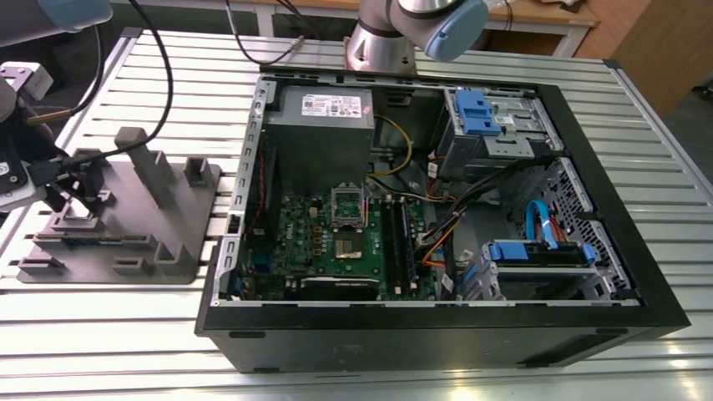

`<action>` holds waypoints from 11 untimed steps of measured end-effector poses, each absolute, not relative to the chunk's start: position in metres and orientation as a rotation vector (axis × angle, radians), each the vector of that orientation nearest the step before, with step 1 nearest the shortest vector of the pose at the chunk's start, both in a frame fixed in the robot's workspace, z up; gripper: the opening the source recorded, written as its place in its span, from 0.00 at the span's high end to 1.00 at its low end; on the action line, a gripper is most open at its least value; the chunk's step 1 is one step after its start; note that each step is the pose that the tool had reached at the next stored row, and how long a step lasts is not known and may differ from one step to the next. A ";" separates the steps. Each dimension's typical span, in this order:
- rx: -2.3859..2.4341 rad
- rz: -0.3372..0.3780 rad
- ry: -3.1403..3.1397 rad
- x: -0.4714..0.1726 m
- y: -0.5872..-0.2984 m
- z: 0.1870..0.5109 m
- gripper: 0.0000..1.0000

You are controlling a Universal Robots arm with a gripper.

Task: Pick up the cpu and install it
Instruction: 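Pick up the cpu and move it towards the insertion slot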

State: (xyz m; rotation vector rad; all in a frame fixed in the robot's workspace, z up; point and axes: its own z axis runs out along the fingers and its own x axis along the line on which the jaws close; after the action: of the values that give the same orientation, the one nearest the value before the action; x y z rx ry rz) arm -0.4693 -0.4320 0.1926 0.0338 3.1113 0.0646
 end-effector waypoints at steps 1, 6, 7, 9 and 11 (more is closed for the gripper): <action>0.032 0.065 3.111 -0.469 -0.432 0.192 0.47; 0.025 0.065 3.111 -0.469 -0.430 0.190 0.47; 0.024 0.065 3.111 -0.469 -0.430 0.190 0.47; 0.022 0.065 3.112 -0.469 -0.430 0.189 0.47; 0.020 0.065 3.111 -0.469 -0.429 0.188 0.47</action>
State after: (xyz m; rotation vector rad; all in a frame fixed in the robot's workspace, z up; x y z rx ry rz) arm -0.4693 -0.4293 0.1883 0.0201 3.1114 0.0649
